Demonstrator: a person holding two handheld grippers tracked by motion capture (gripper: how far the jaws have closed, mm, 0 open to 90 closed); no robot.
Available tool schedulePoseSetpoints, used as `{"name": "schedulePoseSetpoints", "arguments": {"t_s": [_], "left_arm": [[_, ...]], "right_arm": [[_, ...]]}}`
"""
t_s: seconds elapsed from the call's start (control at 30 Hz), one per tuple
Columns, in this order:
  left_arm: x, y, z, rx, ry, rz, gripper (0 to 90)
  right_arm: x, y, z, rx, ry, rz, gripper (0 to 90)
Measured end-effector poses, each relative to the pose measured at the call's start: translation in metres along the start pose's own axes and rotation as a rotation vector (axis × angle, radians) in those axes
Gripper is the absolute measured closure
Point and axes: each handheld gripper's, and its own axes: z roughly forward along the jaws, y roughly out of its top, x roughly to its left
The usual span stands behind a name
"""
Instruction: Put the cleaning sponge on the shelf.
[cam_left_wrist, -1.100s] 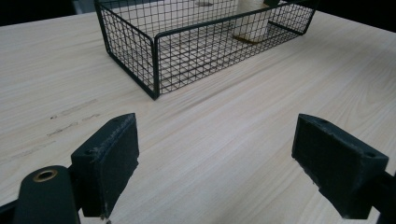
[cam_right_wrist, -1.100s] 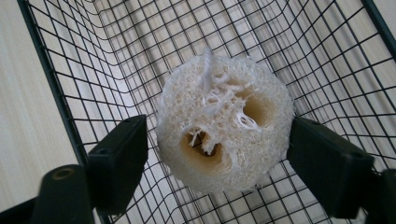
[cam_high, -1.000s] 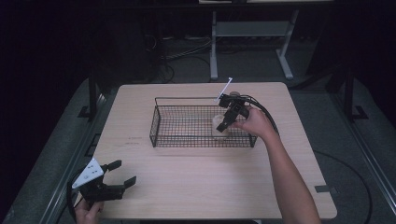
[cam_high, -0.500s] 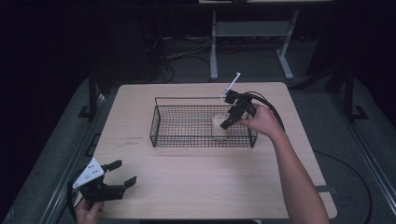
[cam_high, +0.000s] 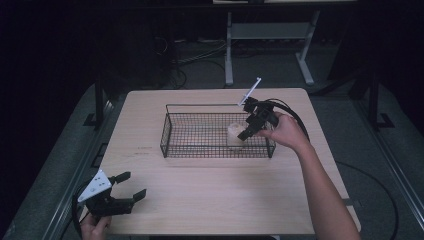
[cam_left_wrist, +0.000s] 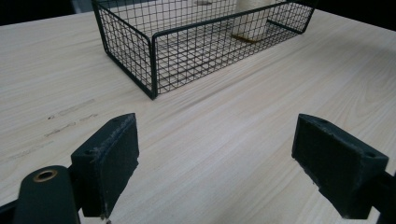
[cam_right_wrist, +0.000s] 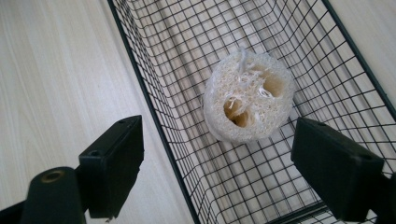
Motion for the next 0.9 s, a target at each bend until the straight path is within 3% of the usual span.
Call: {"name": "schedulePoseSetpoints", "arguments": {"t_s": [0.9], "left_arm": [[-0.001,0.000,0.001,0.005,-0.002,0.005,14.1]], "right_arm": [[0.023,-0.026,-0.013,-0.026,0.009,-0.014,16.6]]}}
